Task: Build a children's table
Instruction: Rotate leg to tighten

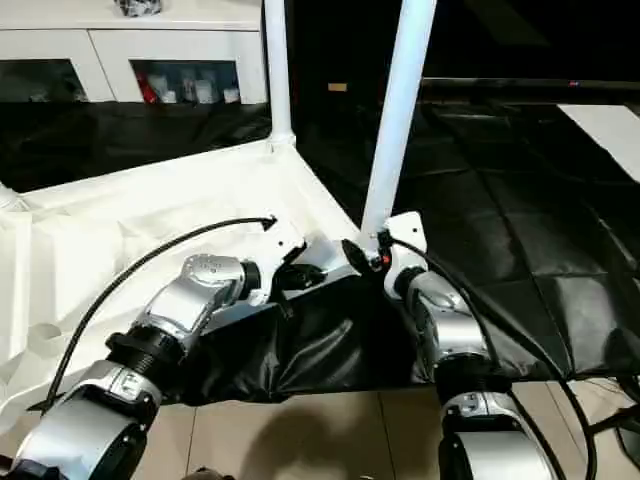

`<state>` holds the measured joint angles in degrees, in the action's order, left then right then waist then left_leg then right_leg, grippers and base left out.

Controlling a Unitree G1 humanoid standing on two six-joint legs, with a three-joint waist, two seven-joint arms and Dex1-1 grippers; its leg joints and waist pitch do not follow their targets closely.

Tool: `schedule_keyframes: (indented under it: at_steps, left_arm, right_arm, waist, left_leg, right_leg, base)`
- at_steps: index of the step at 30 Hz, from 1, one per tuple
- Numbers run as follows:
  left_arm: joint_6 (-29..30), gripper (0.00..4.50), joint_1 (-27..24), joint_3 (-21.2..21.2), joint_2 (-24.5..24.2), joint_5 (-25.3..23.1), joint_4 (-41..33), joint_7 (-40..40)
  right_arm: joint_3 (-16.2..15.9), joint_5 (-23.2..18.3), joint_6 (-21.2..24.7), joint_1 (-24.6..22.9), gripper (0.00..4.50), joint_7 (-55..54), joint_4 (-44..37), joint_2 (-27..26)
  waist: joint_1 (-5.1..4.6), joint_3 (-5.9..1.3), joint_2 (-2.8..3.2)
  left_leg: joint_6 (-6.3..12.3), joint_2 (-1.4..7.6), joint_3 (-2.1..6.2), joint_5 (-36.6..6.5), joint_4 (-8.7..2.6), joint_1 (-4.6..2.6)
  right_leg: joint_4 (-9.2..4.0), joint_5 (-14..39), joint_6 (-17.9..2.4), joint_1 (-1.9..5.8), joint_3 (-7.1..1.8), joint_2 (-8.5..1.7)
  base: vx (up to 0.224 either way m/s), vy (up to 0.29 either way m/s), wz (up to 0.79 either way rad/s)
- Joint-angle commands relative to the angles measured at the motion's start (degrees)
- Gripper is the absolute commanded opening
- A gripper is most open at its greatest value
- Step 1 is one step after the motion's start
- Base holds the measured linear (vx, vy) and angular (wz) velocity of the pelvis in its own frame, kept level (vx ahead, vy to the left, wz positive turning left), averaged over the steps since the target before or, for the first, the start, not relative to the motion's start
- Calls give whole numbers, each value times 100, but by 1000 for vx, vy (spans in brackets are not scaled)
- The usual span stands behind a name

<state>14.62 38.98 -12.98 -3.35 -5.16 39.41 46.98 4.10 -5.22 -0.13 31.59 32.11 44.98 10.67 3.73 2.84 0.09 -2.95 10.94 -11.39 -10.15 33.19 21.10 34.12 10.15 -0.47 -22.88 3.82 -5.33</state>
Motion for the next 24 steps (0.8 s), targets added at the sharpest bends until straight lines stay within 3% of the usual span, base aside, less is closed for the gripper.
schedule_keyframes:
  at_steps: [1,5,9,11,15,16,24]
  left_arm:
    - [-275,0,-61,-225,181,283,-197,389]
    - [-366,0,-119,-237,26,325,-287,677]
    - [-367,0,-241,-286,-229,456,-512,1302]
    - [-280,0,-359,-388,-437,568,-755,1822]
    - [-265,0,-405,-439,-532,602,-845,2002]
    - [-253,0,-415,-449,-566,614,-867,2066]
    - [-155,0,-474,-577,-884,649,-1020,2657]
  right_arm:
    - [-329,-105,-1,-42,397,639,-238,-50]
    - [-409,-43,-104,-119,422,971,-378,209]
    - [-604,-218,-161,-393,422,1994,-839,571]
    - [-731,-345,-89,-564,422,2636,-1120,814]
    - [-786,-402,-23,-636,422,2943,-1257,925]
    - [-812,-432,11,-660,388,3067,-1311,975]
    - [-1074,-497,264,-833,328,3851,-1681,1371]
  waist:
    - [31,-359,-68]
    - [41,-362,-80]
    - [137,-350,-71]
    - [155,-343,-83]
    - [173,-342,-79]
    - [171,-341,-79]
    - [229,-346,-89]
  left_leg:
    - [439,228,106,-1206,-371,-43]
    - [528,224,94,-1049,-351,-34]
    - [610,249,87,-1066,-352,-50]
    - [584,263,84,-1102,-361,-49]
    - [515,267,86,-1157,-365,-55]
    - [505,267,85,-1175,-366,-58]
    - [504,269,85,-1056,-357,-48]
  right_leg:
    - [-420,1196,-1314,276,-224,-341]
    - [-399,976,-1380,275,-227,-335]
    - [-406,1061,-1357,269,-234,-340]
    - [-400,1149,-1363,266,-229,-335]
    - [-394,1230,-1355,254,-228,-331]
    - [-397,1263,-1355,250,-229,-333]
    - [-384,1262,-1308,255,-233,-336]
  base:
    - [0,0,0]
    - [0,0,0]
    - [0,0,0]
    - [0,0,0]
    - [0,0,0]
    - [0,0,0]
    - [0,0,0]
